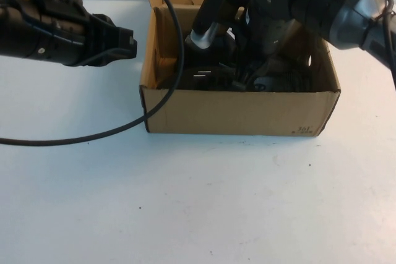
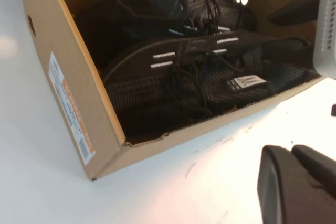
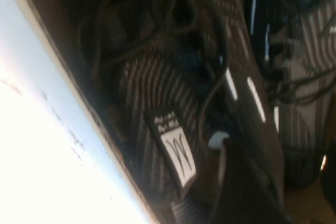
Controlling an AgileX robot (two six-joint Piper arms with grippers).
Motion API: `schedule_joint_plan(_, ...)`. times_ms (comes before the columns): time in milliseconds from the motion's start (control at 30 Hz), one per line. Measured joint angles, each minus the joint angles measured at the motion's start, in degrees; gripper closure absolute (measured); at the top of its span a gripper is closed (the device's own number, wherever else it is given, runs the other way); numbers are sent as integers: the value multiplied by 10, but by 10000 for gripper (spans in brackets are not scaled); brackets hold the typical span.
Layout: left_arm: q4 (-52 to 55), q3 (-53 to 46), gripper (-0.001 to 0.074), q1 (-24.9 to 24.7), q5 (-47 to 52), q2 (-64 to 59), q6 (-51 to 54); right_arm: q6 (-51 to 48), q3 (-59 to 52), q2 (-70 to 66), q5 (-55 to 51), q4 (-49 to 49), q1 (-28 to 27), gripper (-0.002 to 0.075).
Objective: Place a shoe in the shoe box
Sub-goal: Adjust the shoe
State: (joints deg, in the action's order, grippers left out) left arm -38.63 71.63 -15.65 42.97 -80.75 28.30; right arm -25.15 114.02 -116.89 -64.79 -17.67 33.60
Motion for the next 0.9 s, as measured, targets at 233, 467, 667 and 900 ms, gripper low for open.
schedule_joint_plan(233, 0, 0, 736, 0, 7, 0, 0, 4, 0, 0, -15, -2, -24, 422)
schedule_joint_plan(467, 0, 0, 736, 0, 10, 0, 0, 4, 0, -8, -19, 17, -71, 424)
schedule_joint_plan(667, 0, 0, 736, 0, 10, 0, 0, 4, 1, -52, -19, 54, -92, 443)
schedule_joint_plan(900, 0, 0, 736, 0, 10, 0, 0, -7, 5, -84, -18, 71, -94, 586)
